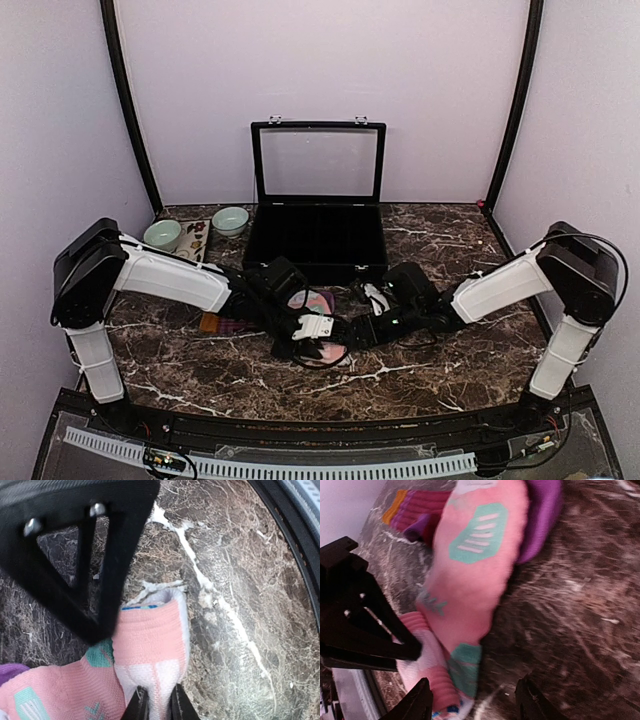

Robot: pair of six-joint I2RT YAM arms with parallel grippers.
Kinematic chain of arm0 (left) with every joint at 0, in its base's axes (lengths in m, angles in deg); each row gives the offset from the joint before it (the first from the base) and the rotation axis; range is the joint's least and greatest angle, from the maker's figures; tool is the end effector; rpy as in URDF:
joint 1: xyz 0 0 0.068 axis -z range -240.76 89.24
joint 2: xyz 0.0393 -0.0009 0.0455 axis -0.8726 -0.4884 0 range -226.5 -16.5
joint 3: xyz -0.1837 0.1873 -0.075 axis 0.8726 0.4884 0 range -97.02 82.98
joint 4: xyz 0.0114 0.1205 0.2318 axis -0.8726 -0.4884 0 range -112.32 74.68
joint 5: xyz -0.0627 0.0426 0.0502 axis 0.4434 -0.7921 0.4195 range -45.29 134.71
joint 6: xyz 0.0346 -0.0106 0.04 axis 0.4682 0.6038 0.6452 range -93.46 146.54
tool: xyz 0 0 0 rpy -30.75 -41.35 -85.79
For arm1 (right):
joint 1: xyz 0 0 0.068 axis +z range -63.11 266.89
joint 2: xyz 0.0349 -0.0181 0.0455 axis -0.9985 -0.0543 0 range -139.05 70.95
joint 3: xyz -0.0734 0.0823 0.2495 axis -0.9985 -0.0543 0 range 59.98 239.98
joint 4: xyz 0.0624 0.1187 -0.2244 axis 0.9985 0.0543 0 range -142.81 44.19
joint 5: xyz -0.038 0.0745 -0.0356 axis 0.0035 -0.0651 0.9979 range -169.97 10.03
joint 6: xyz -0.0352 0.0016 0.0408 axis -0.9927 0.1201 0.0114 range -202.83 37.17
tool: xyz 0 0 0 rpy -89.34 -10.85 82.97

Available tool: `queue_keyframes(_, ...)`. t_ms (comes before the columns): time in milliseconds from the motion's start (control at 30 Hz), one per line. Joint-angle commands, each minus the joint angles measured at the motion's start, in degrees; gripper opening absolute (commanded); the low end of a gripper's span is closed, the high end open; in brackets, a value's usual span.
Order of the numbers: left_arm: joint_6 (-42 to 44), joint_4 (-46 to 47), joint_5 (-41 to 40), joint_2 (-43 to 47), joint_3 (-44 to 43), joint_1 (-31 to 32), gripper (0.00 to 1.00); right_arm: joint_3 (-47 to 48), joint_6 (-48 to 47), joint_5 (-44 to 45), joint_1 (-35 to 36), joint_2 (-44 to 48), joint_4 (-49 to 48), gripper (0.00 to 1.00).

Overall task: Roll the socks
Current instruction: Roll the sock at the center of the board.

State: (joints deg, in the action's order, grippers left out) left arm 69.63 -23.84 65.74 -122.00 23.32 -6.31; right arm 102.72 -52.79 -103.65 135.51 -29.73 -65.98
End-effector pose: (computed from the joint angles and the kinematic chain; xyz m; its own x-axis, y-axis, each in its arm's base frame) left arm 0.2027 -0.3059 0.1468 0.2568 0.7373 -0.6249 0.9662 -0.1797 0.1851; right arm 0.2045 0.2536 0.1221 -0.8414 -0.2617 -0.4729 -0.5251 0.6033 0.6003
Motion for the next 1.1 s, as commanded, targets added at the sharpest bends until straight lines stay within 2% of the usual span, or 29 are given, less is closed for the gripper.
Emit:
queue_keyframes(0,-2.83,-14.24,5.83,-5.25,-0.46,-2.35,0.05,-5.09,-0.77,16.98,-0.89,3.52,8.39,0.6)
queue_keyframes(100,-3.06,-17.23,8.51,-7.08,-2.88,-3.18,0.05,-9.98,-1.59,18.81,-0.79,10.87,1.79,0.69)
queue_keyframes(133,-2.95,-18.42,9.16,-7.81,-3.77,-3.32,0.05,-11.93,-2.45,18.8,-0.7,13.89,-1.24,0.77)
queue_keyframes(167,-2.91,-19.75,9.96,-8.65,-4.9,-3.57,0.05,-14.27,-3.88,18.59,-0.35,16.72,-4.41,0.96)
queue_keyframes(200,-2.85,-21.18,11.18,-9.55,-6.12,-3.91,0.05,-17.55,-6.34,18.46,0.28,19.54,-8.03,0.99)
queue_keyframes(300,-3.39,-24.52,15.56,-11.74,-9.21,-5.16,0.05,-21.98,-12.72,18.85,3.28,26.39,-13.46,1.0)
queue_keyframes(400,-3.66,-27.7,20.04,-13.53,-11.6,-6.14,0.05,-22.04,-17.64,18.62,5.62,29.33,-11.8,0.99)
queue_keyframes(533,-4.61,-28.96,20.8,-15.4,-11.93,-6.65,0.06,-20.79,-22.73,17.73,9.66,30.05,-9.43,0.98)
queue_keyframes(733,-4.42,-31.18,23.64,-16.32,-12.08,-7.9,0.07,-15.64,-30.56,15.59,15.53,22.91,-6.08,0.97)
queue_keyframes(1067,-2.08,-34.82,25.99,-17.66,-13.62,-9.22,0.13,-7.07,-42.6,16.03,16.71,12.04,-6.31,0.94)
